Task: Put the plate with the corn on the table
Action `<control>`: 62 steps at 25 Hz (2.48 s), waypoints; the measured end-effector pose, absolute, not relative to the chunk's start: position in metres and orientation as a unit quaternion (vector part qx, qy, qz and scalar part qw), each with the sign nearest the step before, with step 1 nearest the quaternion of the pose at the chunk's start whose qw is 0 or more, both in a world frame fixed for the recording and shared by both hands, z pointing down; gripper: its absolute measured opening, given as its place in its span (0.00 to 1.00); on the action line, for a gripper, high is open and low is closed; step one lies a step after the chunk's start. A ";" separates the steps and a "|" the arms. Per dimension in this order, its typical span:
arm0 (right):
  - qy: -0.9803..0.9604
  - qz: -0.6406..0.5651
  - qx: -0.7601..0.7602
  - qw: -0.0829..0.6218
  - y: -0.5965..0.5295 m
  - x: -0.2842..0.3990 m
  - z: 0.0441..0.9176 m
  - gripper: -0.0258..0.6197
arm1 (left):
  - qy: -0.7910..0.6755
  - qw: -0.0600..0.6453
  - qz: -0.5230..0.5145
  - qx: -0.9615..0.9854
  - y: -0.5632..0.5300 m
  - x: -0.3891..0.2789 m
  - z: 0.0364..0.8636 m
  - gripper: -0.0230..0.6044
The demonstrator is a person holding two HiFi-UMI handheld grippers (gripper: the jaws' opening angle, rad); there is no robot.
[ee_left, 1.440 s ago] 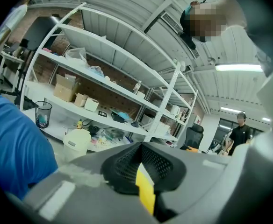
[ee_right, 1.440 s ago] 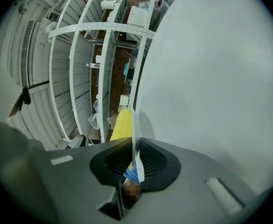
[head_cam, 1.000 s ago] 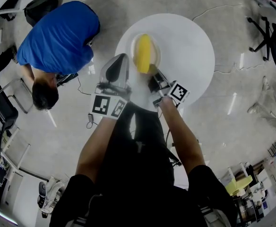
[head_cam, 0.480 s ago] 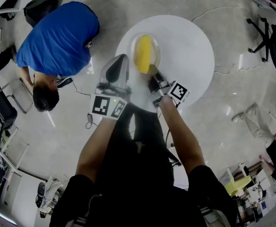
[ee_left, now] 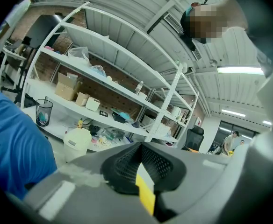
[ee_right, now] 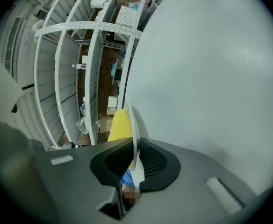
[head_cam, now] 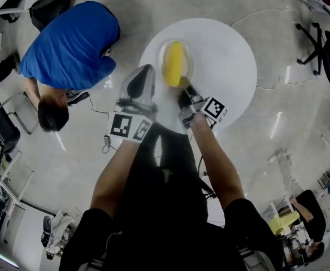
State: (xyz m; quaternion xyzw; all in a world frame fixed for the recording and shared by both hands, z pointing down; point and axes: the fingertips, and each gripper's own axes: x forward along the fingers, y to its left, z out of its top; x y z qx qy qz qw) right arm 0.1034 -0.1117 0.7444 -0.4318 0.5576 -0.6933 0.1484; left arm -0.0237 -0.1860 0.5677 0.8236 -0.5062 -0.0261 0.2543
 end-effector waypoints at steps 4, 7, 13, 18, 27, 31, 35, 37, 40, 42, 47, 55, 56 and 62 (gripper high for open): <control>0.537 -0.704 -0.438 0.155 -0.114 0.100 0.742 0.10 | -0.505 0.255 -0.026 0.824 -0.185 -0.022 0.567 0.04; 0.531 -0.708 -0.441 0.151 -0.114 0.097 0.741 0.09 | -0.504 0.256 -0.025 0.825 -0.183 -0.022 0.566 0.04; 0.516 -0.708 -0.468 0.115 -0.108 0.096 0.746 0.08 | -0.508 0.253 -0.026 0.823 -0.182 -0.025 0.563 0.04; 0.505 -0.715 -0.473 0.098 -0.106 0.095 0.747 0.08 | -0.509 0.254 -0.026 0.822 -0.180 -0.025 0.561 0.04; 0.499 -0.713 -0.489 0.055 -0.106 0.094 0.747 0.10 | -0.515 0.251 -0.029 0.819 -0.180 -0.028 0.558 0.04; 0.499 -0.708 -0.498 0.047 -0.108 0.095 0.746 0.12 | -0.515 0.253 -0.028 0.818 -0.182 -0.030 0.559 0.04; 0.498 -0.704 -0.504 0.040 -0.107 0.094 0.746 0.14 | -0.515 0.254 -0.030 0.818 -0.182 -0.033 0.559 0.04; 0.497 -0.704 -0.505 0.040 -0.106 0.094 0.745 0.15 | -0.516 0.254 -0.031 0.818 -0.181 -0.035 0.558 0.04; 0.495 -0.705 -0.507 0.039 -0.105 0.096 0.744 0.15 | -0.517 0.253 -0.033 0.817 -0.180 -0.034 0.555 0.04; 0.495 -0.704 -0.508 0.036 -0.105 0.096 0.744 0.15 | -0.517 0.252 -0.034 0.817 -0.180 -0.034 0.554 0.04; 0.492 -0.703 -0.513 0.032 -0.104 0.098 0.745 0.17 | -0.516 0.254 -0.034 0.817 -0.180 -0.036 0.555 0.04; 0.497 -0.696 -0.518 0.010 -0.101 0.100 0.743 0.18 | -0.517 0.253 -0.037 0.817 -0.181 -0.038 0.550 0.04; 0.500 -0.694 -0.518 0.002 -0.100 0.100 0.743 0.18 | -0.517 0.253 -0.038 0.817 -0.181 -0.038 0.550 0.04; 0.525 -0.678 -0.513 -0.039 -0.099 0.096 0.743 0.19 | -0.517 0.256 -0.039 0.816 -0.181 -0.040 0.552 0.04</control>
